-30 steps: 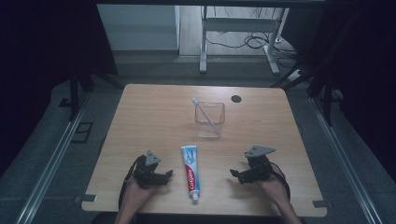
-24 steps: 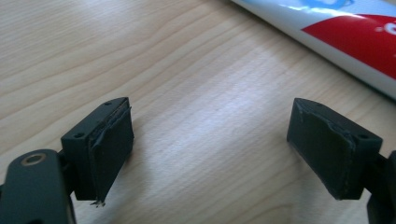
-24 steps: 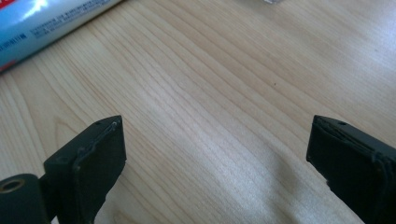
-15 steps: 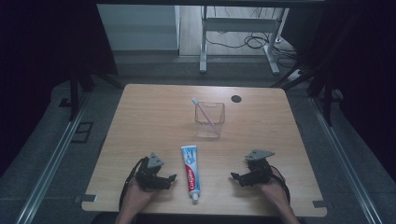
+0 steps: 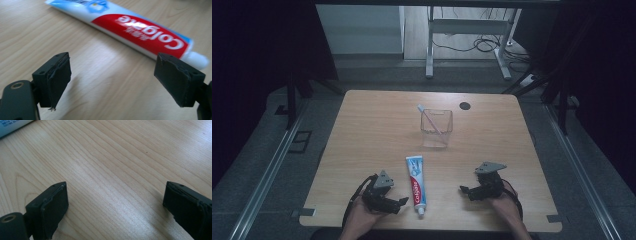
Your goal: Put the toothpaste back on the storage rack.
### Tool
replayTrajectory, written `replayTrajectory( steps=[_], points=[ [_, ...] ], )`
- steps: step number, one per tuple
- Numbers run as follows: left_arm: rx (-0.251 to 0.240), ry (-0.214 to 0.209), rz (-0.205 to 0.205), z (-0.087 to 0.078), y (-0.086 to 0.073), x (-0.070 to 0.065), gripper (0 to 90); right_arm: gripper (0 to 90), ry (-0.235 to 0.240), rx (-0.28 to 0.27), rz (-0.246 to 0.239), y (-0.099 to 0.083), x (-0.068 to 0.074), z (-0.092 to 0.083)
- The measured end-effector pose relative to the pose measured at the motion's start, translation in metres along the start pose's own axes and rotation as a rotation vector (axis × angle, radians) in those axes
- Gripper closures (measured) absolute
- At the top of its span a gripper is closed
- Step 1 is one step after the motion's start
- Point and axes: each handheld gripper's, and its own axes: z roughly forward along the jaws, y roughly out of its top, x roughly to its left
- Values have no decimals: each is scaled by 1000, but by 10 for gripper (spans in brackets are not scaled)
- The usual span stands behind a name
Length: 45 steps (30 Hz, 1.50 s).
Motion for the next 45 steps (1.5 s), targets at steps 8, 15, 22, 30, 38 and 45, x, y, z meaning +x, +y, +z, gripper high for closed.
replayTrajectory(
  steps=[8,15,22,30,38,45],
  points=[
    [20,7,40,8,10,-13,144,61,-4,2,0,0,-1,0],
    [8,13,54,14,26,-18,146,61,-6,2,1,0,-1,1],
    [6,13,32,23,35,-19,149,61,-5,3,1,0,-1,0],
    [32,24,55,33,42,-25,148,62,-6,2,1,0,-1,0],
    [33,48,24,23,39,-12,148,62,-5,3,1,0,-1,0],
    [48,69,11,16,34,-5,175,62,-6,3,1,0,-1,0]
  ],
)
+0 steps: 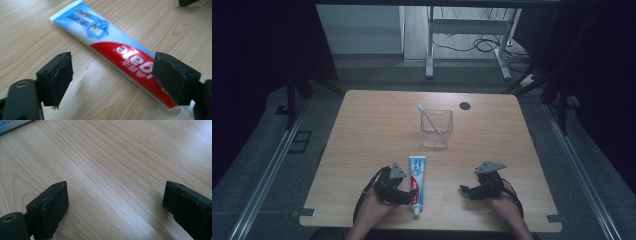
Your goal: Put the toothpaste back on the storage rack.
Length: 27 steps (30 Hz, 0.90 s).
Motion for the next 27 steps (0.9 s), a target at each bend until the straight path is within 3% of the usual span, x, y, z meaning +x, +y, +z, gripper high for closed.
replayTrajectory(
  steps=[3,9,13,17,27],
  points=[
    [-12,-31,-13,2,1,-2,174,62,0,0,0,0,0,0],
    [4,-42,2,15,7,-15,162,62,0,0,0,0,0,0],
    [39,-13,20,23,7,-19,152,62,-1,-1,0,0,0,0],
    [48,27,20,19,5,-13,150,62,0,0,0,0,0,0],
    [59,70,-7,9,-5,8,149,62,0,0,0,0,0,0]
  ],
)
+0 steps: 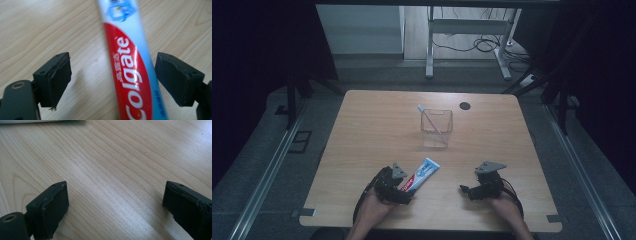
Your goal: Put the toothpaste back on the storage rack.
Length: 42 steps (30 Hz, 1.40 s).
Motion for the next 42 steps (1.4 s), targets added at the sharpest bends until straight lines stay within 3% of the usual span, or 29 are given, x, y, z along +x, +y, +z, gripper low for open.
replayTrajectory(
  steps=[8,13,18,25,29,30,31,35,42],
  points=[
    [8,26,-4,-8,-4,16,171,62,-1,-2,-1,0,0,0],
    [13,-13,20,-9,3,20,202,62,-1,-2,-1,0,0,0],
    [61,-77,53,-4,15,22,199,62,-1,-2,-1,0,0,0],
    [195,-113,130,9,35,11,192,62,-1,-2,-1,0,0,0],
    [267,-111,194,16,47,6,264,62,0,-2,-1,0,0,0],
    [267,-111,194,16,47,6,294,62,0,-2,-1,0,0,0],
    [307,-118,221,18,52,4,325,62,0,-2,-1,0,0,0],
    [363,-142,263,22,61,3,394,62,0,-2,-1,0,0,0],
    [418,-166,292,29,71,4,455,62,1,-1,-3,0,0,0]
  ],
)
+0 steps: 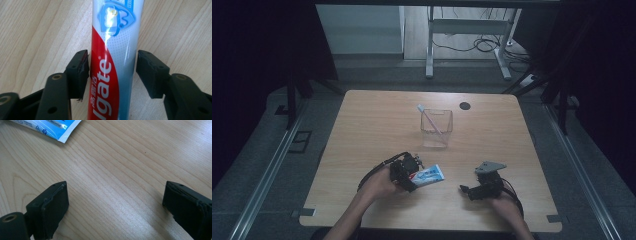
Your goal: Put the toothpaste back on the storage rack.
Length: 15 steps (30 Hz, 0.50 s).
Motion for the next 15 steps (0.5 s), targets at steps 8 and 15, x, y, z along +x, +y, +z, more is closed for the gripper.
replayTrajectory(
  steps=[8,15],
  points=[
    [55,-13,25,8,7,1,476,62,-1,1,2,0,0,0],
    [90,-16,31,7,11,2,507,62,-1,0,0,0,0,0]
  ],
)
